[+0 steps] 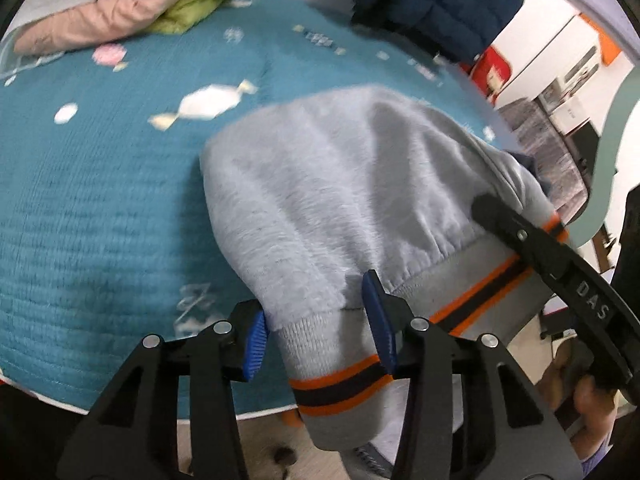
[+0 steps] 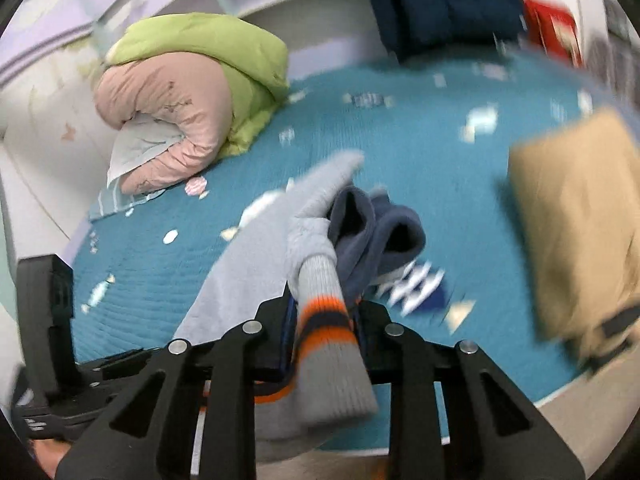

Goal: Fold large clothes
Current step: 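Lift the folded jacket bundle with both tools off the bed, then lower the folded jacket onto the tan garment and open both tools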

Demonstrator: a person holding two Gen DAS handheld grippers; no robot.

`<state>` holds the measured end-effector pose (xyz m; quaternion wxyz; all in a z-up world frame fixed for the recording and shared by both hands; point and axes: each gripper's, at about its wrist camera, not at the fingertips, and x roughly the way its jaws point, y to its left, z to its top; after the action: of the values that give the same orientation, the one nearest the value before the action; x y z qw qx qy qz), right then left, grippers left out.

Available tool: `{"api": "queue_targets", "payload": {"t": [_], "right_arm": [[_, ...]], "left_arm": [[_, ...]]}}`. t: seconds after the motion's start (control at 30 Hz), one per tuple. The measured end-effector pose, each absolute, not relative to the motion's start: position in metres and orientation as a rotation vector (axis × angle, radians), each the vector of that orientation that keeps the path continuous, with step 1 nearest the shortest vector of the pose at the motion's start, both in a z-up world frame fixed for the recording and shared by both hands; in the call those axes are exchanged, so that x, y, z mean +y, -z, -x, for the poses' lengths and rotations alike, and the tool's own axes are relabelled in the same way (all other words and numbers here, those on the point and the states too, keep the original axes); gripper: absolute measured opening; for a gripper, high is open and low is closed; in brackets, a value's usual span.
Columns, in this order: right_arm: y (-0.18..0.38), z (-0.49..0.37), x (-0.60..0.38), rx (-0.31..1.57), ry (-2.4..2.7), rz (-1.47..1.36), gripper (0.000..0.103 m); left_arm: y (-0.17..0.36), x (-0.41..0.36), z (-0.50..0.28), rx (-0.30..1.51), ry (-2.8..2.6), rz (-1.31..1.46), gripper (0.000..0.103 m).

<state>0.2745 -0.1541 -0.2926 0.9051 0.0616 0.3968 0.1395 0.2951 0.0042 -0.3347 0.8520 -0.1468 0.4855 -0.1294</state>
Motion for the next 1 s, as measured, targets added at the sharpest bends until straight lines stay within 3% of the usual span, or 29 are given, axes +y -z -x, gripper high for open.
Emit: {"api": "queue_targets", "payload": {"t": [0.3, 0.57, 0.7, 0.83, 1.0], "right_arm": [[0.224, -0.308, -0.211, 0.629, -0.190, 0.038, 0.021], [0.177, -0.297, -0.356, 0.406, -0.041, -0.096, 0.021], [0.229, -0.296, -0.443, 0.494, 0.064, -0.244, 0.022], [0.349, -0.316, -0.518, 0.838, 0.182, -0.400, 0.024], [0.395, -0.298, -0.546, 0.826, 0.226, -0.563, 0.034]], "left_arm": [[0.275, -0.095, -0.329, 0.883, 0.407, 0.353, 0.044], [0.217, -0.244, -0.354, 0.722, 0.550, 0.218, 0.044], [0.260, -0.323, -0.364, 0.829, 0.613, 0.106, 0.044], [0.320, -0.348, -0.356, 0.972, 0.621, 0.020, 0.047], [0.338, -0.327, -0.347, 0.992, 0.622, 0.018, 0.051]]}}
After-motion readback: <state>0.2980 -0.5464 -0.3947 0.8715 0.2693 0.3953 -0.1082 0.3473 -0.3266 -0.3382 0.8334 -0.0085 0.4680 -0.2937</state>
